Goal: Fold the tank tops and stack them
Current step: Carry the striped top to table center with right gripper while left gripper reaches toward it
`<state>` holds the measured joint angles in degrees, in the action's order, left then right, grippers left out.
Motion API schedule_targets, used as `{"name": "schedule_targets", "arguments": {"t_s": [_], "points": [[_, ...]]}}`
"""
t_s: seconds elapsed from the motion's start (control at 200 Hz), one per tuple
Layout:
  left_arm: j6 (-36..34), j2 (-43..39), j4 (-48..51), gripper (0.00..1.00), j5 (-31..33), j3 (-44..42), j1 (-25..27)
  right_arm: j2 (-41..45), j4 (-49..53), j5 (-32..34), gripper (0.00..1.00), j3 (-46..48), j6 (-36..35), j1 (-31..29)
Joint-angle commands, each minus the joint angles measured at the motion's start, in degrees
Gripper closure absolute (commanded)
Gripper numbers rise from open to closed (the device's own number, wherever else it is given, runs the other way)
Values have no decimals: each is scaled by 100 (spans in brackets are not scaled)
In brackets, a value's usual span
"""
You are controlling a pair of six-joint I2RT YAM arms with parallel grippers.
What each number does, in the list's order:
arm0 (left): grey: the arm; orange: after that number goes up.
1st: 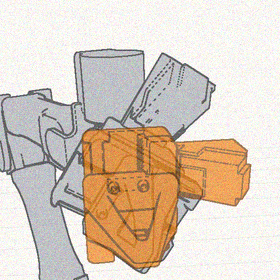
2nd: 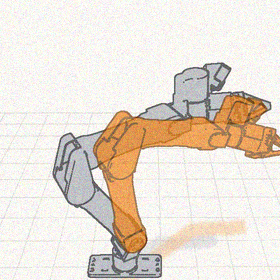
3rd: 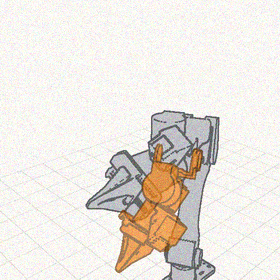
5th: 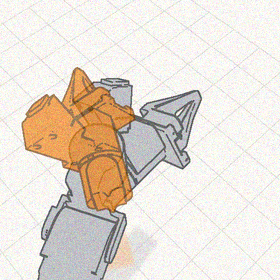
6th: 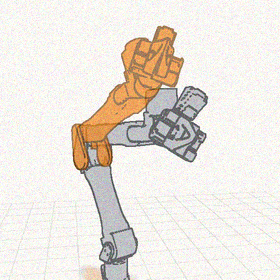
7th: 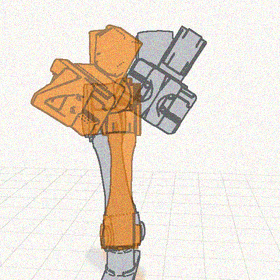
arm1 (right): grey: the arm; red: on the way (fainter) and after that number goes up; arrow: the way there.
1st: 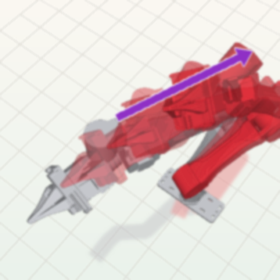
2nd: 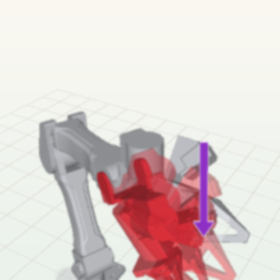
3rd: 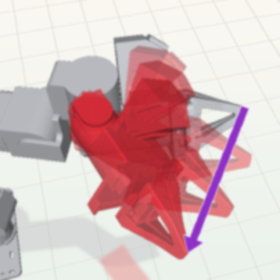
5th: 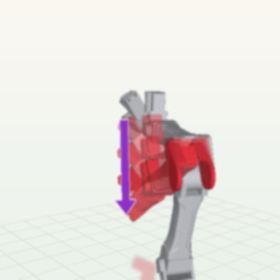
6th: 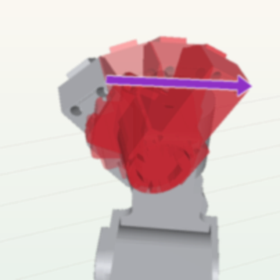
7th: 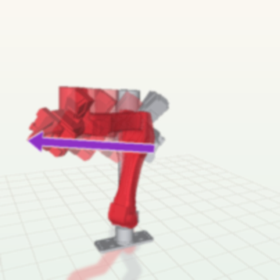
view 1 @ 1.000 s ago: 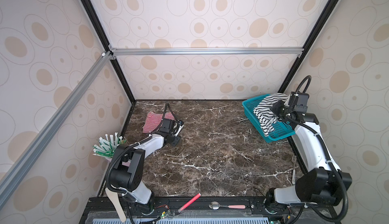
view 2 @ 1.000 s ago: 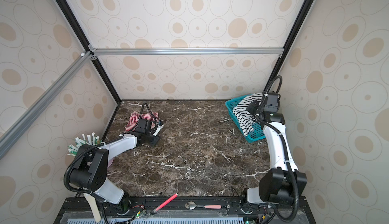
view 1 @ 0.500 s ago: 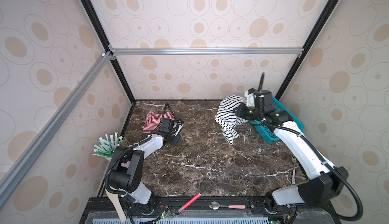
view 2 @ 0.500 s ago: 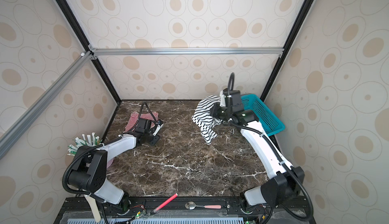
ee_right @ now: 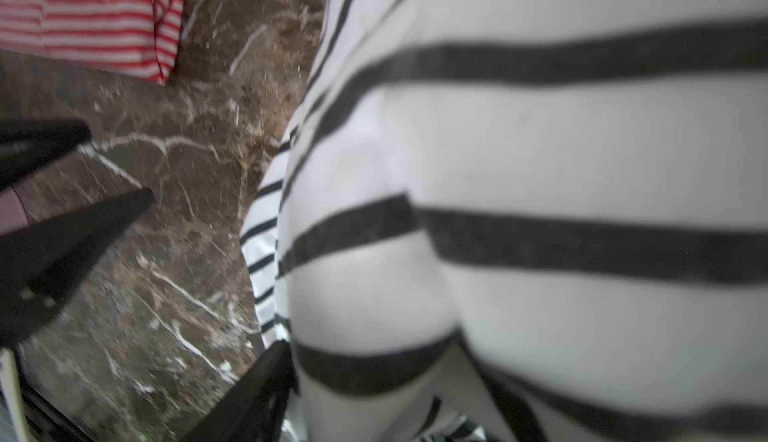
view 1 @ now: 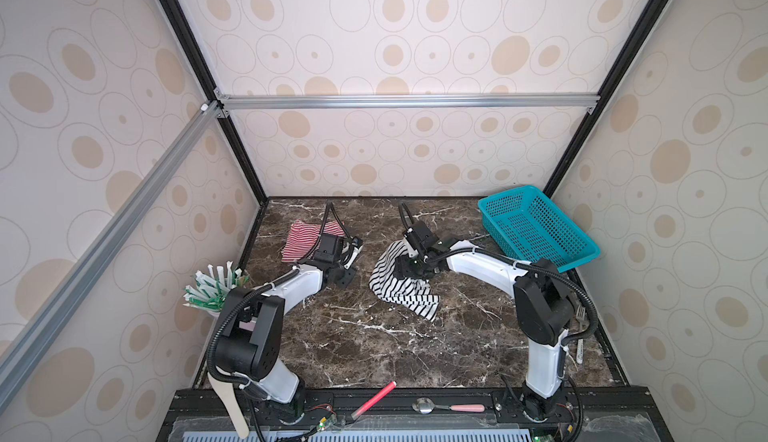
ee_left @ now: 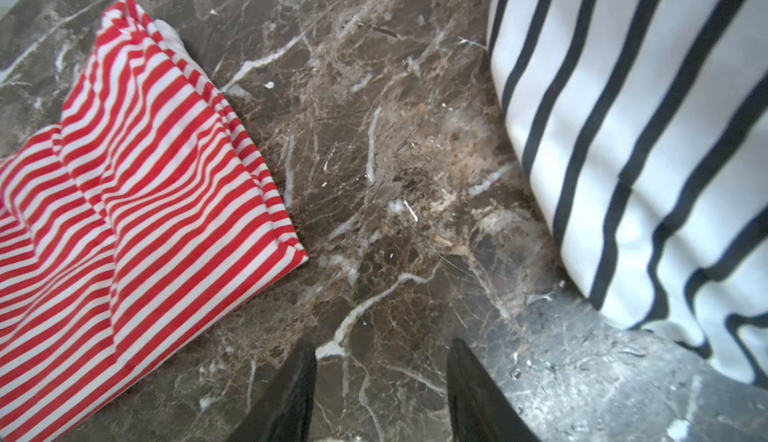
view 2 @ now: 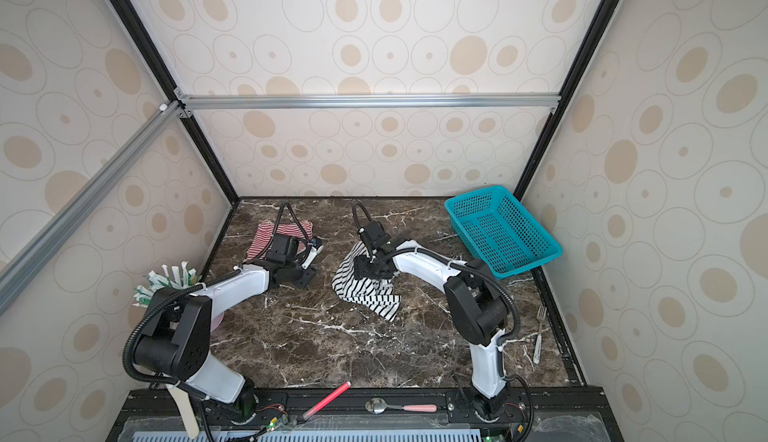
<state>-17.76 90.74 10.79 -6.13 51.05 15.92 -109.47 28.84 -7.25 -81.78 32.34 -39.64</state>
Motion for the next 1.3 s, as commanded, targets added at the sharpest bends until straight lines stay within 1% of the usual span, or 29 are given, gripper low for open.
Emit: {"name": "schedule_targets", "arguments": {"t_s": [0.0, 0.07, 0.145, 0.265, 0.365, 0.435, 0.545, 0.68, 0.795, 0.855, 0.885, 0.975, 0.996, 1.076, 1.106, 1.206, 1.296], "points": [[-239, -152, 417, 49, -461, 148, 122, 807, -329, 197, 25, 291, -22, 17], [-343, -175, 442, 48, -507, 80, 307, 1012, 47, 400, 27, 407, -118, 26], [-436, -157, 406, 48, -510, 14, 560, 1177, 258, 423, 29, 688, -219, 24], [-474, -15, 248, 48, -403, 38, 922, 1552, 87, 531, 29, 1460, -367, 39], [-424, 260, 169, 48, -286, 245, 1076, 1839, -116, 515, 27, 2031, -473, 149], [-395, 531, 178, 49, -191, 444, 1136, 2022, -436, 282, 26, 2461, -397, 320], [-353, 954, 158, 49, 205, 704, 1209, 2183, -1033, -163, 25, 3063, -124, 579], [-316, 1327, 141, 49, 762, 926, 1220, 2000, -1615, -554, 26, 3331, 55, 613], [-307, 1455, 152, 50, 945, 977, 1220, 1710, -2445, -980, 30, 3577, 385, 648], [-316, 1497, 150, 50, 1010, 986, 1225, 1593, -2775, -1157, 37, 3646, 519, 650], [-324, 1531, 158, 50, 1053, 993, 1220, 1570, -2913, -1244, 44, 3687, 605, 650], [-364, 1698, 207, 50, 1200, 1092, 1221, 1648, -3142, -1470, 66, 3809, 842, 650], [-373, 1724, 233, 50, 1194, 1129, 1220, 1695, -3151, -1507, 73, 3830, 872, 642], [-416, 1838, 249, 50, 1202, 1228, 1216, 1989, -3088, -1566, 95, 3888, 984, 616], [-433, 1882, 249, 50, 1192, 1277, 1220, 2149, -2997, -1554, 100, 3889, 998, 591], [-473, 2155, 315, 50, 1083, 1549, 1220, 2698, -2627, -1426, 100, 3757, 1011, 417], [-448, 2450, 476, 50, 912, 1891, 1220, 3076, -2219, -1266, 100, 3446, 994, 140]]}}
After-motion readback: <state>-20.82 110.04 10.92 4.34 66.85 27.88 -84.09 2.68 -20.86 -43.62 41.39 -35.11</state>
